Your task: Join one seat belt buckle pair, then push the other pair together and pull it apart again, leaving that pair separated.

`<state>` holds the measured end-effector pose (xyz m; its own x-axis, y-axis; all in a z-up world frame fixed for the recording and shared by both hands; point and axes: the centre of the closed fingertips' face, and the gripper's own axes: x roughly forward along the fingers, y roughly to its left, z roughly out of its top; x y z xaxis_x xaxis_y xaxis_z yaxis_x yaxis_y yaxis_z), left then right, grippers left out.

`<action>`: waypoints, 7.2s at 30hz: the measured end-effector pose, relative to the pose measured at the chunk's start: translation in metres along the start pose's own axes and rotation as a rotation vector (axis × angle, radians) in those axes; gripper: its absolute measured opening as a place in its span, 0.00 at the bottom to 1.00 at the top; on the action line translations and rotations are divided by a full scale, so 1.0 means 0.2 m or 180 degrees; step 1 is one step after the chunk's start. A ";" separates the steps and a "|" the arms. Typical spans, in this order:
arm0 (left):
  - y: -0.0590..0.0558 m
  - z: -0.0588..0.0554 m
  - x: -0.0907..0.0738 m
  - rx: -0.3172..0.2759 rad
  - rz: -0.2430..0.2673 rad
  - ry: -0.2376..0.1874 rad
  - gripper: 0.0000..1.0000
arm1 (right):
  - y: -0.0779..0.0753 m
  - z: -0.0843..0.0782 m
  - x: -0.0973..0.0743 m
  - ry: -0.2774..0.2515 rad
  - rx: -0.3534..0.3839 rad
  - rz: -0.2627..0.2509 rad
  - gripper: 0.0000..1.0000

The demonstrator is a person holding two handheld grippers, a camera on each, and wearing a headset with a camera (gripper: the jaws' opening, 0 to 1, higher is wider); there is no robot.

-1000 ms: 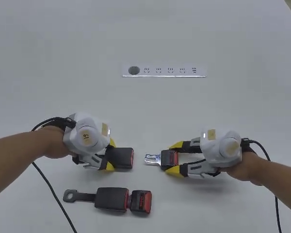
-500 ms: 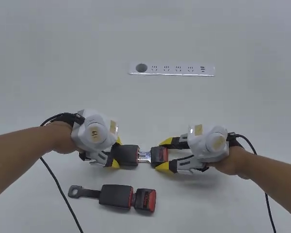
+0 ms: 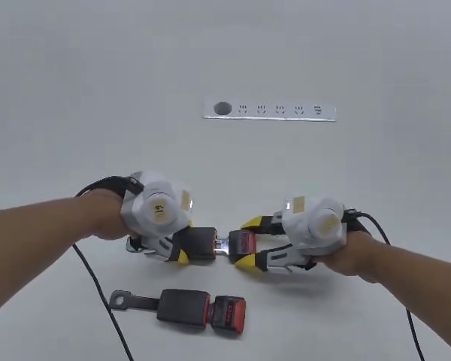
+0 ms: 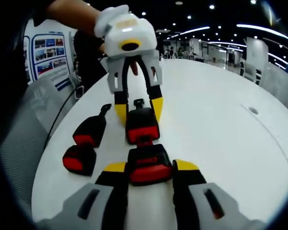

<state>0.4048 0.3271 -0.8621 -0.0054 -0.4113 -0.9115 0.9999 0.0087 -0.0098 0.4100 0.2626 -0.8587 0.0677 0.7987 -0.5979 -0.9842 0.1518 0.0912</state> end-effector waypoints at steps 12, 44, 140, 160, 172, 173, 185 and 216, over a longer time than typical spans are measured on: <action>0.00 0.00 0.00 -0.0013 0.0003 0.0047 0.34 | 0.01 0.04 0.06 0.0087 0.0041 -0.0096 0.36; 0.00 0.00 0.00 0.0043 -0.0008 0.0065 0.34 | 0.01 0.03 0.06 0.0319 -0.0068 -0.0195 0.37; -0.01 0.00 -0.01 0.0029 -0.0012 -0.0009 0.35 | -0.05 -0.49 -0.64 0.0590 0.0271 -0.0494 0.38; 0.08 0.09 -0.22 -0.1072 0.0691 -0.0691 0.77 | -0.18 -0.34 -0.76 0.0037 0.0710 -0.1506 0.84; 0.02 0.03 -0.48 -0.1980 0.1335 -0.1294 0.93 | -0.10 -0.21 -0.87 -0.0418 0.1150 -0.2260 0.95; 0.00 0.02 -0.49 -0.1991 0.1365 -0.1296 0.93 | -0.09 -0.20 -0.87 -0.0438 0.1141 -0.2292 0.96; -0.23 -0.13 -0.69 -0.2333 0.1665 -0.1629 0.99 | 0.15 -0.14 -0.91 -0.0627 0.1228 -0.2471 1.00; -0.57 -0.16 -0.86 -0.2271 0.1666 -0.2230 1.00 | 0.56 -0.11 -1.15 -0.0731 0.1142 -0.2840 1.00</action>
<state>0.2918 0.4258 -0.7184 0.6447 -0.6230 -0.4430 0.6406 0.7565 -0.1315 0.2798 0.0822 -0.7281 0.8281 0.3933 -0.3994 -0.4514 0.8904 -0.0592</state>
